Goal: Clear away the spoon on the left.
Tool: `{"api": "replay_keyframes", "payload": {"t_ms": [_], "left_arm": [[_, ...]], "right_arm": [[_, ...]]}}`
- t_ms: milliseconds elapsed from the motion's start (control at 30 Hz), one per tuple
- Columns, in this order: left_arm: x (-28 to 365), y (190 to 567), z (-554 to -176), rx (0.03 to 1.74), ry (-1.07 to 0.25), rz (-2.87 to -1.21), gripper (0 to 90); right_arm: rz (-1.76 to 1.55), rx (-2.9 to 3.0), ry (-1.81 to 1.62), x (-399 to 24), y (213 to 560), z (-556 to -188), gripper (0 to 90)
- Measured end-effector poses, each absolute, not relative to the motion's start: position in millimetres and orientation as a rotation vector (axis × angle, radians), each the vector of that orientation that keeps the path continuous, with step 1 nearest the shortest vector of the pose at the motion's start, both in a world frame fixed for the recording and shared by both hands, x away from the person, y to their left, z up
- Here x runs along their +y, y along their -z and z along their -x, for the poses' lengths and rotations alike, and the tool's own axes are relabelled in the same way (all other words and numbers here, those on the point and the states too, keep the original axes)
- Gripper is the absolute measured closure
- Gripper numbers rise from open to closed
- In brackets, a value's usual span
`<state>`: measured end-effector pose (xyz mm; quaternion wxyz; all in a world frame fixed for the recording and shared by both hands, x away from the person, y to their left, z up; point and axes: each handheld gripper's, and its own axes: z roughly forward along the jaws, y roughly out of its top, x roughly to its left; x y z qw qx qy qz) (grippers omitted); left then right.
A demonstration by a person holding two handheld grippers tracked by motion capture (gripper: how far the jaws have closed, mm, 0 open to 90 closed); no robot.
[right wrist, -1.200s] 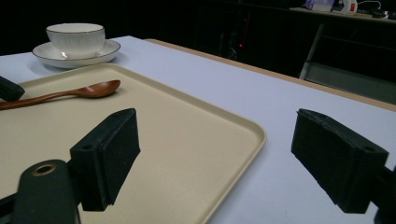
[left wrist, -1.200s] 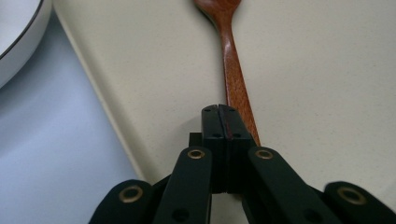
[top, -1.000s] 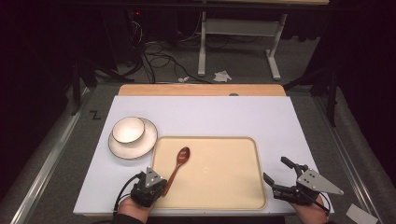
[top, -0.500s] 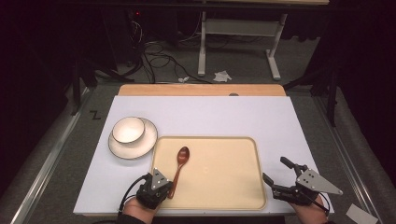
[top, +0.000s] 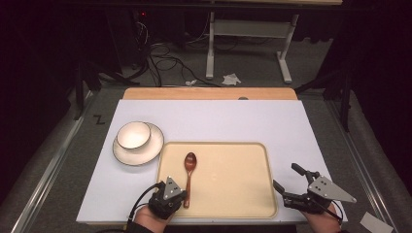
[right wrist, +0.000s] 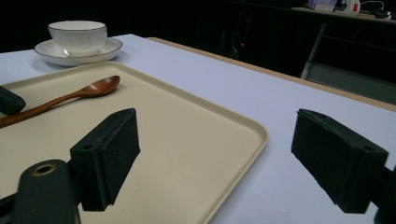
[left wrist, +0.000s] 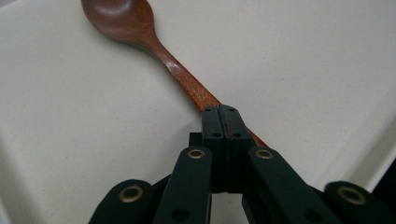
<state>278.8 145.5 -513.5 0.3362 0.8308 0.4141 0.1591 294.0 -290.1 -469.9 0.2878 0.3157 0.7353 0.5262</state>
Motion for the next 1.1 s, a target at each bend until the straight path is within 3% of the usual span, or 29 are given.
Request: {"api": "replay_keyframes", "payload": {"t_ms": [467, 567, 800, 1100], "left_arm": [[130.6, 512.5, -276.6, 0.997, -0.374, -2.173, 89.8], [129.1, 512.7, -276.5, 0.990, -0.366, -2.174, 86.1], [128.4, 512.4, -276.5, 0.982, -0.371, -2.170, 68.2], [148.8, 508.8, -279.3, 1.039, -0.408, -2.070, 34.9]], "right_arm": [[-0.845, 1.965, -1.405, -290.0, 469.8, -293.4, 16.5], [-0.843, 1.968, -1.406, -289.8, 470.0, -293.6, 16.5], [-0.846, 1.966, -1.405, -289.8, 469.9, -293.2, 16.5], [-0.846, 1.974, -1.389, -290.7, 469.5, -293.3, 16.4]]}}
